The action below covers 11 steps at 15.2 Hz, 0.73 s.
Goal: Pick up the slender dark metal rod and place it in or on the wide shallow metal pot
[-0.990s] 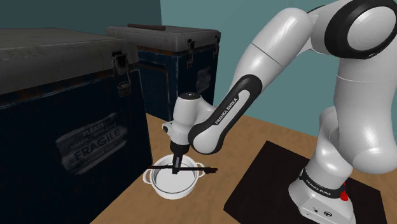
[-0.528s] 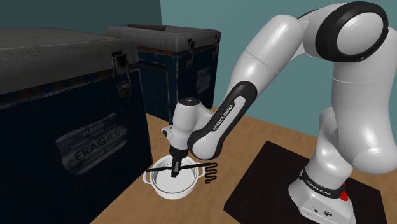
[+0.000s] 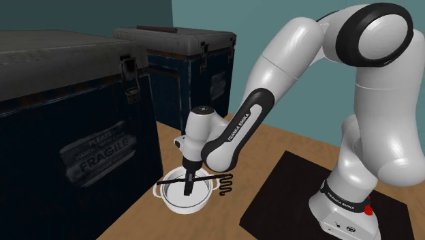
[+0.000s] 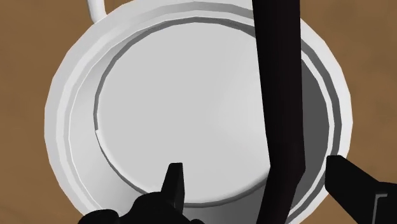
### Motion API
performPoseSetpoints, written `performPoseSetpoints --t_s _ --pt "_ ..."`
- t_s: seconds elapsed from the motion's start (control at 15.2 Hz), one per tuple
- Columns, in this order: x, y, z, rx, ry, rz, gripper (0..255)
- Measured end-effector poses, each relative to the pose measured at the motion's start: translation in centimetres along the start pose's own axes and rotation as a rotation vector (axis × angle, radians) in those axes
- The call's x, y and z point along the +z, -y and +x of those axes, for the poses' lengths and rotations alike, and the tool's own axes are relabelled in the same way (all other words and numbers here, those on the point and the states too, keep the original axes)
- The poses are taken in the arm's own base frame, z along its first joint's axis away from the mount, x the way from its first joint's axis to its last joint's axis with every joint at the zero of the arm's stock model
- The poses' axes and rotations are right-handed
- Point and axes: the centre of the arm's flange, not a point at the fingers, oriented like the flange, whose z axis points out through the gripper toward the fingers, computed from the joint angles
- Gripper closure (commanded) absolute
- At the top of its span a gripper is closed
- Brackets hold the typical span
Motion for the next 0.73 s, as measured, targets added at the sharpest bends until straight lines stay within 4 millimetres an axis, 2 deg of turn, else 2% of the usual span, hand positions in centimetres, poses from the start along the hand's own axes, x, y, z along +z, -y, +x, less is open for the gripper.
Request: performPoseSetpoints --t_s 0.13,0.4,0.73 --pt "-0.6 0.1 -0.1 -0.003 0.0 0.001 0" --pt "-4.4 0.3 0.0 -0.006 0.0 0.002 0" --pt "-5.0 0.3 -0.1 -0.007 0.001 0.003 0"
